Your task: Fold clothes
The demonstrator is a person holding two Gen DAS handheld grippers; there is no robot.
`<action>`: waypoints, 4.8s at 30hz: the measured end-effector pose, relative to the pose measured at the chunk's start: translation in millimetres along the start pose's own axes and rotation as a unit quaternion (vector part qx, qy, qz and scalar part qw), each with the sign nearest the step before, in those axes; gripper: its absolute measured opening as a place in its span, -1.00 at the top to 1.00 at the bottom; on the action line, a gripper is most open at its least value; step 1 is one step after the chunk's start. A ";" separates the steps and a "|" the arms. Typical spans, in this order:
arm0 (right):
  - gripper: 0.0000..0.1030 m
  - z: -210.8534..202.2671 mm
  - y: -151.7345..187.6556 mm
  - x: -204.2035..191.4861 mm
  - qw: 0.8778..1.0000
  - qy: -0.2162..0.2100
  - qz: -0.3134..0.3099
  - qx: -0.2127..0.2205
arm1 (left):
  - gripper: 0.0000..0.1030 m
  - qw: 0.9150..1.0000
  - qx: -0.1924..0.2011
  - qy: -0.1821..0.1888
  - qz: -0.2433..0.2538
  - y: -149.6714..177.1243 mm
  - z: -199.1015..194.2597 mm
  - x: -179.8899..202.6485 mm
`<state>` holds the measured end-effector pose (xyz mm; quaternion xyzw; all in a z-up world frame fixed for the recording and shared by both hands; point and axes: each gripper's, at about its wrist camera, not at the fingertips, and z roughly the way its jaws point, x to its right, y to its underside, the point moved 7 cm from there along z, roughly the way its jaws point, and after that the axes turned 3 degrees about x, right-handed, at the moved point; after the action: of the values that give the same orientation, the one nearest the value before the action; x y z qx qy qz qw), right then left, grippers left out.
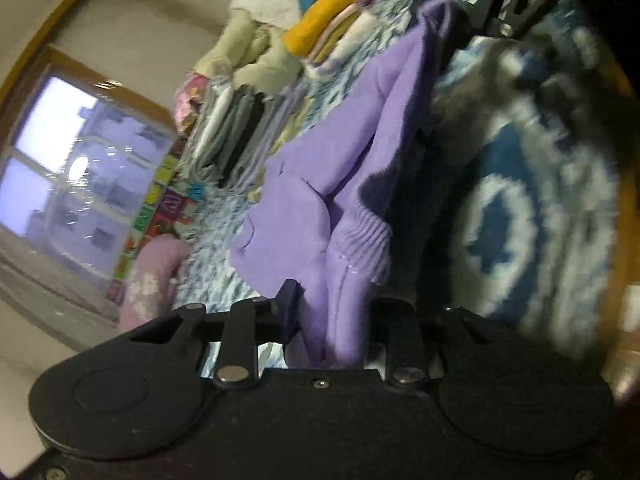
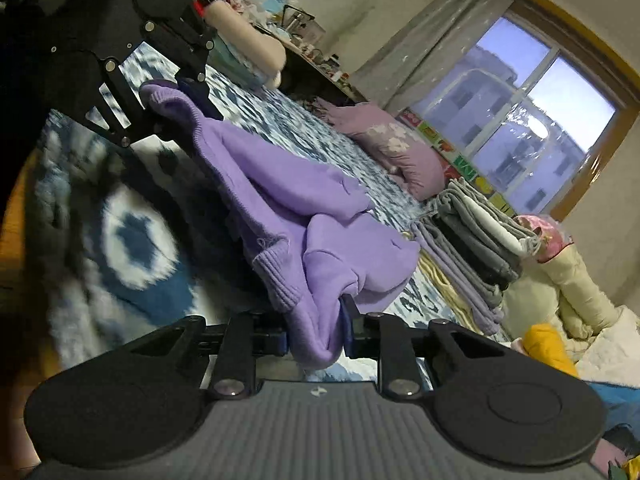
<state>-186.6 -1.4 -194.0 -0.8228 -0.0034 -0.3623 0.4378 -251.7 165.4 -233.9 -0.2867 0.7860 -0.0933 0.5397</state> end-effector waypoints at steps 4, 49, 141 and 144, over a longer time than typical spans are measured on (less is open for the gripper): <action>0.47 -39.1 -15.3 9.5 1.000 0.012 0.002 0.025 | 0.44 0.996 0.034 0.022 -0.075 -15.7 -33.1 -29.5; 0.61 267.3 74.7 233.1 0.764 -0.120 0.633 0.038 | 0.74 0.712 0.116 0.254 -0.645 56.7 330.7 -225.0; -0.54 158.6 30.4 145.5 0.889 0.023 0.456 0.031 | -0.08 0.762 0.028 0.053 -0.645 53.2 158.1 -139.9; -0.54 174.4 60.5 161.7 0.829 0.010 0.559 0.009 | -0.15 0.687 0.007 0.061 -0.724 78.1 170.1 -141.4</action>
<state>55.6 36.9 -202.3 -0.6762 0.4584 -0.0634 0.5733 -89.9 335.0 -225.2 -0.7569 0.3644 -0.4780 0.2565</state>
